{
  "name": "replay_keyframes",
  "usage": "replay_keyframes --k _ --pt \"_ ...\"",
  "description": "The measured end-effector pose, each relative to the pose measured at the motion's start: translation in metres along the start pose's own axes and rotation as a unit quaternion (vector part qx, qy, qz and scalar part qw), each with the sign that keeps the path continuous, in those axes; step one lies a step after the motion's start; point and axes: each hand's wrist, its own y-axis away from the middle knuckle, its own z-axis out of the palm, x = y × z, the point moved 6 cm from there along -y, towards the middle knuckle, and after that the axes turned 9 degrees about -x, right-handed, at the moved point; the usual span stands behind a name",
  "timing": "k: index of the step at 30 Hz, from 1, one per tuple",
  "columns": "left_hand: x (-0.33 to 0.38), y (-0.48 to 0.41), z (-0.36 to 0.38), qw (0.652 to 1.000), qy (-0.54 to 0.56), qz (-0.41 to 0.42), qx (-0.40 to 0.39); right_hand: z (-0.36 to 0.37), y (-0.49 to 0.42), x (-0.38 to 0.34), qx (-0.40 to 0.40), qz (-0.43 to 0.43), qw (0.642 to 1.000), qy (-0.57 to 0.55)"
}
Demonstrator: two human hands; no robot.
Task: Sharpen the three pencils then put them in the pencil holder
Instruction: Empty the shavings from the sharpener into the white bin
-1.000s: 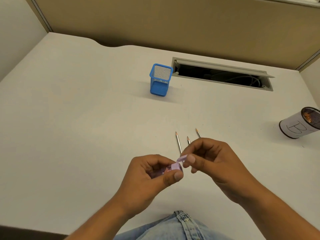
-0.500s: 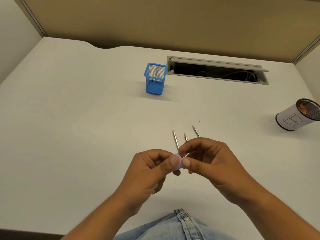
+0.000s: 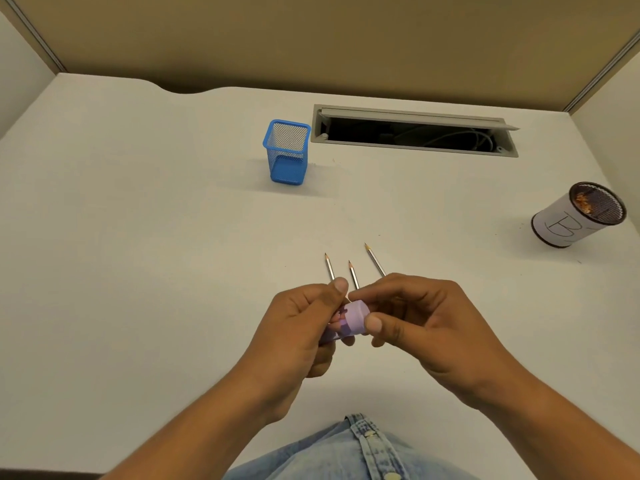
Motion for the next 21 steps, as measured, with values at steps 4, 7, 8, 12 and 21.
replay_keyframes --k 4,7,8,12,21 --pt "0.0 -0.007 0.022 1.0 -0.003 0.015 -0.008 -0.011 0.009 0.003 0.017 0.003 0.998 0.055" --pt "-0.004 -0.013 0.049 0.999 -0.005 0.023 -0.044 -0.019 0.014 0.0 0.076 -0.022 0.982 0.17" --pt "-0.006 -0.016 0.058 0.998 -0.007 0.024 -0.05 -0.024 0.017 -0.002 0.099 -0.033 0.973 0.207" --pt "-0.011 -0.024 0.072 0.992 -0.069 0.082 -0.072 -0.051 0.026 0.002 0.169 -0.036 0.947 0.272" --pt "0.01 -0.073 0.135 0.835 -0.526 0.157 0.021 -0.122 0.033 0.008 0.289 -0.049 0.91 0.294"
